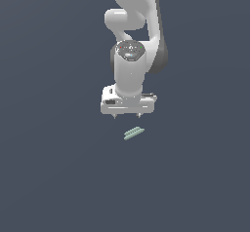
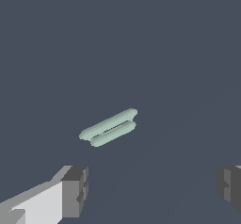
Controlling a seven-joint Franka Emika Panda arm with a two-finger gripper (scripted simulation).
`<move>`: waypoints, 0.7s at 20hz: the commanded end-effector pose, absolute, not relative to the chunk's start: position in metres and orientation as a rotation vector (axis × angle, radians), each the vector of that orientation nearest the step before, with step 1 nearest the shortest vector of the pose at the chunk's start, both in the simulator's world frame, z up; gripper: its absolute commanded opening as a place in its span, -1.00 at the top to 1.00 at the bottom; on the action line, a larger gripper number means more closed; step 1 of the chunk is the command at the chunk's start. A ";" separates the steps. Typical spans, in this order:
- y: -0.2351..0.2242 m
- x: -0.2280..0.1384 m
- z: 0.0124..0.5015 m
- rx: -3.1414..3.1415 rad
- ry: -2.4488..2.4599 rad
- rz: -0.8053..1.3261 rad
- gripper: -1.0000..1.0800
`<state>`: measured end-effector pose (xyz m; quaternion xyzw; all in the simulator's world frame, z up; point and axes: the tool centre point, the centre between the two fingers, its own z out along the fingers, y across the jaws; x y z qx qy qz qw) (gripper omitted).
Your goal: Pick up the object and move it to a goal position.
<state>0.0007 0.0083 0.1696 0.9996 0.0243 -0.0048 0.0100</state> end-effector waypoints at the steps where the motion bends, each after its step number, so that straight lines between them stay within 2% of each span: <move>1: 0.008 0.001 0.170 3.121 0.076 -0.015 -0.62; 14: 0.010 0.004 0.171 3.120 0.094 -0.011 -0.62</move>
